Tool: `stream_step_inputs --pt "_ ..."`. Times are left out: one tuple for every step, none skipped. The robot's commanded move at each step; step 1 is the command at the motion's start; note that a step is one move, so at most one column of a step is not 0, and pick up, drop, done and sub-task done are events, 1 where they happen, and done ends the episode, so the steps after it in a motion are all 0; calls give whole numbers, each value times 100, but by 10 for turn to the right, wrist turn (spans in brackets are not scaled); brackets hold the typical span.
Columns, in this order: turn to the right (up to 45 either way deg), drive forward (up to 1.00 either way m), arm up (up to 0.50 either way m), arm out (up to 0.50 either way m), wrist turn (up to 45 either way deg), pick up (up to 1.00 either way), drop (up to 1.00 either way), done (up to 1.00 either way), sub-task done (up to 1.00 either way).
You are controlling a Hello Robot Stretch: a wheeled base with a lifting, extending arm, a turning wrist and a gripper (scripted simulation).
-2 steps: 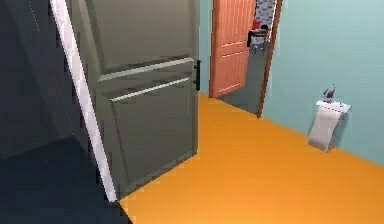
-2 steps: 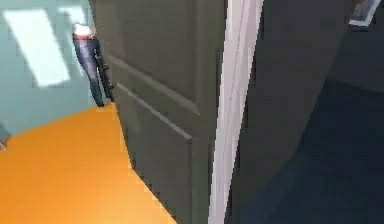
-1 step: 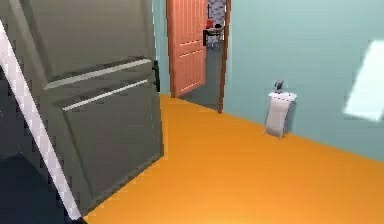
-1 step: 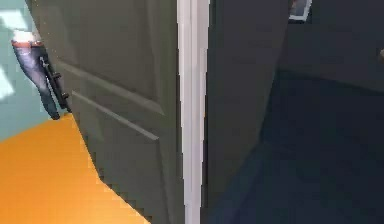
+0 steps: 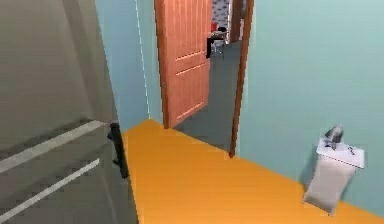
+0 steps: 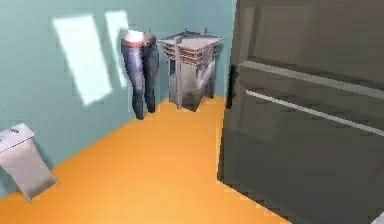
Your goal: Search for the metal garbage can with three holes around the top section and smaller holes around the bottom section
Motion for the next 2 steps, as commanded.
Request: stream_step_inputs --pt "30 0 0 0 0 0 0 0 0" --pt "0 85 0 0 0 0 0 0 0"
